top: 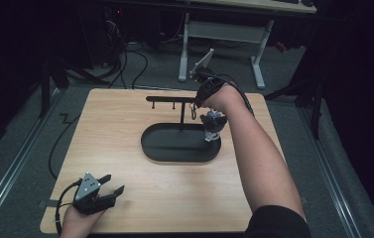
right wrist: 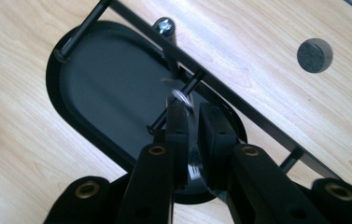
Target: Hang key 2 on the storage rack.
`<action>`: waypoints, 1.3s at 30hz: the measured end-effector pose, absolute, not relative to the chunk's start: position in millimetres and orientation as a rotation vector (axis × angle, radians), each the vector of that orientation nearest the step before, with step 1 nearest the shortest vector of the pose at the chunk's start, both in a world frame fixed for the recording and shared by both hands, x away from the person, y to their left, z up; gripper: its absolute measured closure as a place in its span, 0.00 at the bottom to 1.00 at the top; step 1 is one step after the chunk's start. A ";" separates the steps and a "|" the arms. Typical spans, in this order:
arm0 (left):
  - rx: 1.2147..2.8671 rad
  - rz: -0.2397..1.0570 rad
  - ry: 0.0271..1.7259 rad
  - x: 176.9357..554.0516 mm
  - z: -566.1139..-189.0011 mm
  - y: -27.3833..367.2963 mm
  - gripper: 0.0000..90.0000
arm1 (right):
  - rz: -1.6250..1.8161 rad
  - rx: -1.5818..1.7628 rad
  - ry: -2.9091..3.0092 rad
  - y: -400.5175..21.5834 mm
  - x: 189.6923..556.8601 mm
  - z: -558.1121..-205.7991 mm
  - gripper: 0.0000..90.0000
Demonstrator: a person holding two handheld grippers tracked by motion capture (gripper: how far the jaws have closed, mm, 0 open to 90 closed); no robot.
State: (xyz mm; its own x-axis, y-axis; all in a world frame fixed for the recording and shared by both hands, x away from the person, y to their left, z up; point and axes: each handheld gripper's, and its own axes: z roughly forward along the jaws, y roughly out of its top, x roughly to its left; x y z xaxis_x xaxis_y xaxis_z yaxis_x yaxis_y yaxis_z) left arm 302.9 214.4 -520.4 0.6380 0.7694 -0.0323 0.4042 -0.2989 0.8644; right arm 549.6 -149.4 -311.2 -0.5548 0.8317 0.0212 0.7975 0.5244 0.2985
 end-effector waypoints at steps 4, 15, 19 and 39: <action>1.927 0.488 0.927 303.2 -520.8 213.9 0.40 | 0.432 1.422 2.622 -150.8 544.2 -308.3 0.93; 1.950 0.477 0.906 302.9 -521.3 208.4 0.40 | 0.506 1.409 2.626 -157.2 502.8 -313.0 0.85; 1.955 0.475 0.902 302.4 -522.0 206.2 0.39 | 0.531 1.366 2.621 -159.9 491.0 -320.4 0.83; 1.981 0.450 0.884 301.8 -525.7 199.7 0.39 | 0.777 1.314 2.478 -187.3 414.6 -398.5 0.60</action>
